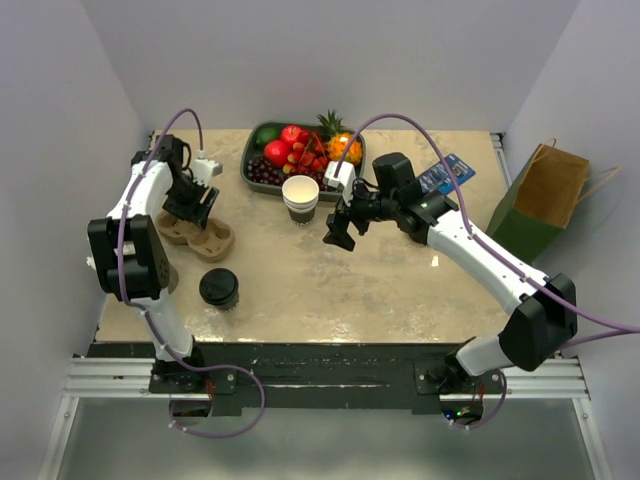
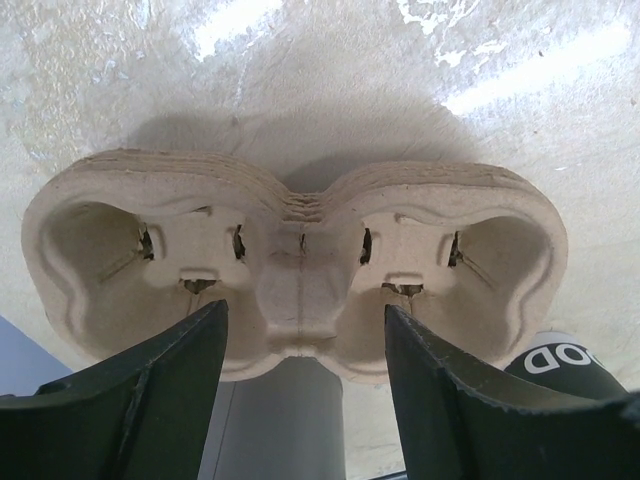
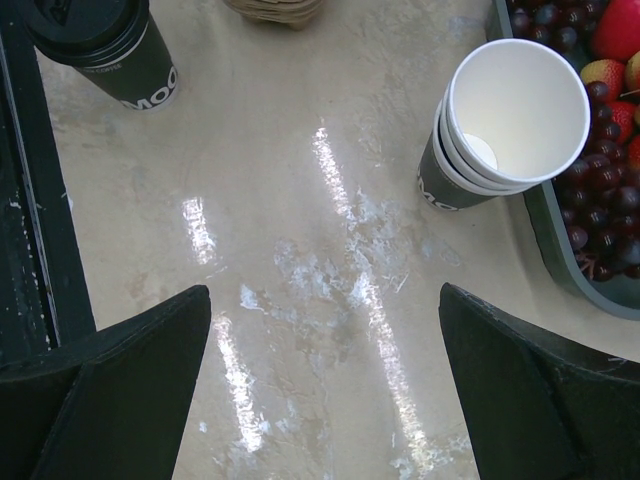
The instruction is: Pack the takeout coffee
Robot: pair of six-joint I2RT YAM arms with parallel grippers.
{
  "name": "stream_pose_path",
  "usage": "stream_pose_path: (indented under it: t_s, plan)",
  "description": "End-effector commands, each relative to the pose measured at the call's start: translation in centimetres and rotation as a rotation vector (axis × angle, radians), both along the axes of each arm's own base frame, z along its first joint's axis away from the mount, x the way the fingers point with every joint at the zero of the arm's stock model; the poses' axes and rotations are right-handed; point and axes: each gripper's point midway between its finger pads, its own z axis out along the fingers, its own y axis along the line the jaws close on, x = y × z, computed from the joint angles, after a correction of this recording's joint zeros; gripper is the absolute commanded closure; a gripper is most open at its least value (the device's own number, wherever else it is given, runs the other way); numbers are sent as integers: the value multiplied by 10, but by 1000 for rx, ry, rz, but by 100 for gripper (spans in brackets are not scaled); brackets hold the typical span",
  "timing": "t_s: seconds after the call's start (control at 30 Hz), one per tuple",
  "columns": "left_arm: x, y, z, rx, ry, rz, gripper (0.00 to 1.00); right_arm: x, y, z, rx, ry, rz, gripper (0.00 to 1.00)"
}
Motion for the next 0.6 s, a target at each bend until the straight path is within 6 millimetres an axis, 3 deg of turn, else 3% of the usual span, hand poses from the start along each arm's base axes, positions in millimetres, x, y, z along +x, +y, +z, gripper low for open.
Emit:
stream_pose_path:
  t_s: [0.0, 0.57]
  plan:
    - [9, 7, 0, 18, -33, -5, 32, 4, 3, 14, 30, -18, -5, 1]
    - [16, 7, -15, 19, -18, -8, 39, 4, 3, 16, 33, -19, -10, 2]
